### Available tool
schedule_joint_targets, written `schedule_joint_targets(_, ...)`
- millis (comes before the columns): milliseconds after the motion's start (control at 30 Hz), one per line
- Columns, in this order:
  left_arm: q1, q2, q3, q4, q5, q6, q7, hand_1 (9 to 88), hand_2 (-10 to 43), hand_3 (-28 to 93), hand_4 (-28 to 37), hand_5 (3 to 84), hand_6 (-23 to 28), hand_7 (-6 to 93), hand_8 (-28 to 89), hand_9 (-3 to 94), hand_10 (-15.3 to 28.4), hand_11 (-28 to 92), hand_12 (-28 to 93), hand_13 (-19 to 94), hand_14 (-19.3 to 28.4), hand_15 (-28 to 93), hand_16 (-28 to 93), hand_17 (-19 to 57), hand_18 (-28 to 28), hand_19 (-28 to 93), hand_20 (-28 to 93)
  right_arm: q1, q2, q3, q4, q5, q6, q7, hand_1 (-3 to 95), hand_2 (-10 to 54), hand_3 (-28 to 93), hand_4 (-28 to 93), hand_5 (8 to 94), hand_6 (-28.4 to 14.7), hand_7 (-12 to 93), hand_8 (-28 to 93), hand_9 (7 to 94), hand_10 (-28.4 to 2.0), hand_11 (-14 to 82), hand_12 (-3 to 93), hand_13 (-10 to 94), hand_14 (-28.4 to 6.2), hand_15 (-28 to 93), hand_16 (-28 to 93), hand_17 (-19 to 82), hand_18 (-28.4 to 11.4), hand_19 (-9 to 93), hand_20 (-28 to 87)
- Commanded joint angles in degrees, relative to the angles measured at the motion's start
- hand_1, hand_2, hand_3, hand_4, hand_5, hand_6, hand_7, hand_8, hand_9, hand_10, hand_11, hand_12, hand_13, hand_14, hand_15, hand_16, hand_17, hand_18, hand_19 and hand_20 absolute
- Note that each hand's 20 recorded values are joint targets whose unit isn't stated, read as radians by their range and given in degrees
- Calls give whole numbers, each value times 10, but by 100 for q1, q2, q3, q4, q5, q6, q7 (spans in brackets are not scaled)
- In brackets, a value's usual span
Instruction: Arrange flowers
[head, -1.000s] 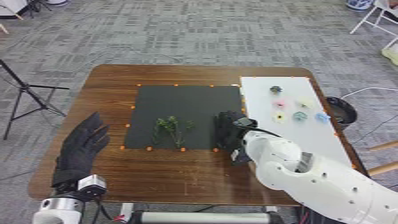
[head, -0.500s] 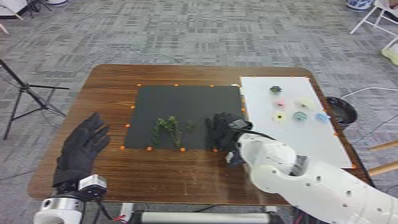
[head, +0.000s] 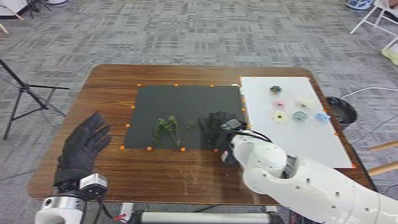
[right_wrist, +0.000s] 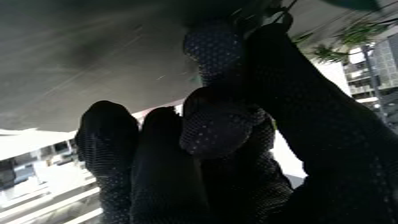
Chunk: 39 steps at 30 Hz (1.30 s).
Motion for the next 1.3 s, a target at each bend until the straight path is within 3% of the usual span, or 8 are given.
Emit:
schedule_joint_targets(33, 157, -32, -59, -49, 17, -56, 33, 241, -32, 701, -269, 278, 23, 201, -90, 208, 103, 195, 201, 168, 127, 273, 67, -106, 193, 367, 147, -123, 89, -54, 161, -159, -169, 346, 450, -95, 810, -207, 816, -6, 432, 183, 882, -67, 592, 433, 850, -43, 841, 404, 504, -211, 932, 575)
schedule_joint_targets(567, 85, -60, -30, -21, 35, -56, -19, 242, -33, 700, -270, 278, 23, 200, -90, 208, 103, 195, 201, 168, 126, 274, 68, -106, 194, 367, 147, -269, 126, 177, 20, 29, -270, 386, 441, -95, 796, -189, 828, 1, 422, 186, 892, -63, 590, 431, 859, -40, 840, 404, 519, -212, 932, 582)
schedule_joint_targets(667, 91, -55, -42, -27, 38, -47, -20, 242, -32, 700, -270, 277, 23, 200, -89, 208, 102, 194, 201, 168, 126, 274, 68, -106, 193, 366, 147, -292, 174, 237, -49, 10, -245, 364, 373, -95, 784, -237, 828, 6, 383, 154, 892, -62, 578, 439, 857, -40, 835, 415, 520, -213, 932, 583)
schedule_joint_targets(733, 90, -56, -40, -25, 37, -38, -25, 242, -32, 701, -269, 278, 22, 200, -89, 208, 102, 195, 201, 168, 126, 274, 68, -106, 193, 367, 147, -313, 201, 285, -97, -60, -254, 330, 305, -95, 790, -247, 825, 6, 388, -23, 889, -63, 571, 442, 855, -39, 831, 423, 519, -213, 932, 586)
schedule_joint_targets(800, 109, -62, -49, -31, 32, -39, -18, 241, -32, 701, -269, 277, 23, 200, -89, 208, 102, 195, 201, 168, 126, 274, 68, -106, 193, 366, 147, -299, 228, 276, -143, -113, -185, 337, 264, -95, 779, -250, 820, 2, 386, -86, 885, -65, 567, 442, 852, -38, 830, 426, 518, -214, 932, 587)
schedule_joint_targets(1100, 139, -73, -62, -49, 42, -27, -5, 243, -32, 699, -270, 278, 23, 201, -90, 209, 103, 196, 201, 168, 127, 276, 67, -106, 194, 367, 147, -395, 359, 711, -376, -297, -106, 333, 173, -77, 746, -264, 813, -6, 369, -97, 879, -72, 557, 438, 845, -40, 825, 427, 511, -215, 932, 589)
schedule_joint_targets(1167, 129, -72, -62, -45, 34, -36, 9, 242, -31, 699, -269, 278, 23, 200, -90, 209, 103, 197, 201, 168, 127, 276, 67, -106, 194, 367, 147, -362, 544, 920, -462, -304, 35, 331, 160, -66, 743, -264, 787, -15, 358, -95, 854, -84, 553, 438, 821, -52, 823, 428, 480, -217, 932, 577)
schedule_joint_targets(1300, 177, -59, -87, -64, 28, -13, 53, 242, -31, 699, -269, 278, 23, 199, -89, 208, 103, 196, 200, 168, 126, 275, 67, -106, 194, 367, 147, -429, 1179, 1466, -596, -281, 251, 54, 186, -63, 749, -265, 634, -42, 318, -97, 704, -128, 478, 370, 689, -94, 805, 384, 342, -226, 897, 489)
